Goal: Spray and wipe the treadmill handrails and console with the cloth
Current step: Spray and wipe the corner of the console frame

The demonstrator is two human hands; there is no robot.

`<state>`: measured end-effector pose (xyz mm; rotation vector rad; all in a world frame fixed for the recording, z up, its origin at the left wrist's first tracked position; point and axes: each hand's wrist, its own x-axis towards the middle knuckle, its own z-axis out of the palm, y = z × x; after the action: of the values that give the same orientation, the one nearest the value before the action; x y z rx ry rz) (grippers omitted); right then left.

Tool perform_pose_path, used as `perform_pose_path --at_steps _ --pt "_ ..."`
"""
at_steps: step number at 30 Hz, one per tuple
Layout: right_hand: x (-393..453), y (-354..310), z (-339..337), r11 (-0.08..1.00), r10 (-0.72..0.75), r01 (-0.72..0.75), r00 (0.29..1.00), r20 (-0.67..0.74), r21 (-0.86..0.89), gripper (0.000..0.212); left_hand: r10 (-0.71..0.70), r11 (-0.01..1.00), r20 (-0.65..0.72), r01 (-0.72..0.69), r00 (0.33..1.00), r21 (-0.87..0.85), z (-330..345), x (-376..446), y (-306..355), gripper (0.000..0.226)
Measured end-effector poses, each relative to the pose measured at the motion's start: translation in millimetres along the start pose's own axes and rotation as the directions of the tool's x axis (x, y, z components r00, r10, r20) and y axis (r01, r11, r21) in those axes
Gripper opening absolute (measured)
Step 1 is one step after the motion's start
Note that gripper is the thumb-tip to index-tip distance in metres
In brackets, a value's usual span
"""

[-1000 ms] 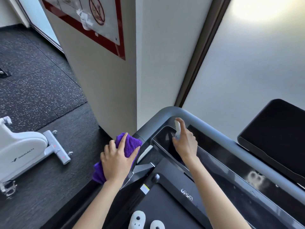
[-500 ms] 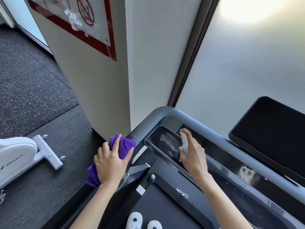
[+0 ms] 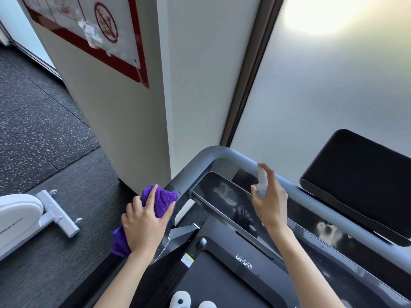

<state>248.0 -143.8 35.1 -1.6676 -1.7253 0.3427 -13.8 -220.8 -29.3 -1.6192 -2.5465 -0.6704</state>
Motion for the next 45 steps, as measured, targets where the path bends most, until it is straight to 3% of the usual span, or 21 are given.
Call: perform_pose_path --at_steps 2,10,17,24,27,32,35,37,41,45 --pt "5 3 -3 1.000 0.010 -0.011 0.999 -0.047 -0.017 0.060 0.000 1.000 0.006 0.000 1.000 -0.002 0 0 1 0.070" --pt "-4 11 -9 0.997 0.038 -0.034 0.998 0.055 -0.068 0.068 0.070 0.997 0.009 -0.071 0.997 0.025 6 13 10 0.069" --pt "-22 13 -13 0.993 0.118 -0.115 0.989 0.091 -0.039 0.069 0.118 0.987 0.252 -0.141 0.960 0.076 36 81 72 0.069" --pt "-24 12 -12 0.989 0.145 -0.143 0.986 0.086 -0.026 0.071 0.204 0.977 0.322 -0.214 0.924 -0.003 57 122 119 0.065" --pt "-26 10 -12 0.990 0.139 -0.140 0.985 0.098 0.006 0.073 0.221 0.973 0.267 -0.194 0.938 -0.127 44 104 97 0.058" --pt "-26 9 -14 0.991 0.122 -0.126 0.988 0.097 0.041 0.074 0.376 0.925 0.018 -0.374 0.927 -0.065 35 41 68 0.052" --pt "-26 11 -16 0.990 0.126 -0.131 0.987 0.096 0.052 0.074 0.373 0.921 -0.016 -0.372 0.928 -0.114 44 29 89 0.053" --pt "-26 15 -18 0.988 0.134 -0.141 0.986 0.096 0.064 0.074 0.372 0.921 0.027 -0.366 0.928 -0.135 53 30 109 0.055" --pt "-25 24 -24 0.989 0.135 -0.138 0.989 0.066 0.045 0.071 0.424 0.905 0.262 -0.393 0.867 -0.162 78 38 141 0.059" --pt "-26 31 -31 0.989 0.141 -0.142 0.989 0.036 0.042 0.071 0.406 0.902 0.282 -0.330 0.869 -0.279 78 33 145 0.055"
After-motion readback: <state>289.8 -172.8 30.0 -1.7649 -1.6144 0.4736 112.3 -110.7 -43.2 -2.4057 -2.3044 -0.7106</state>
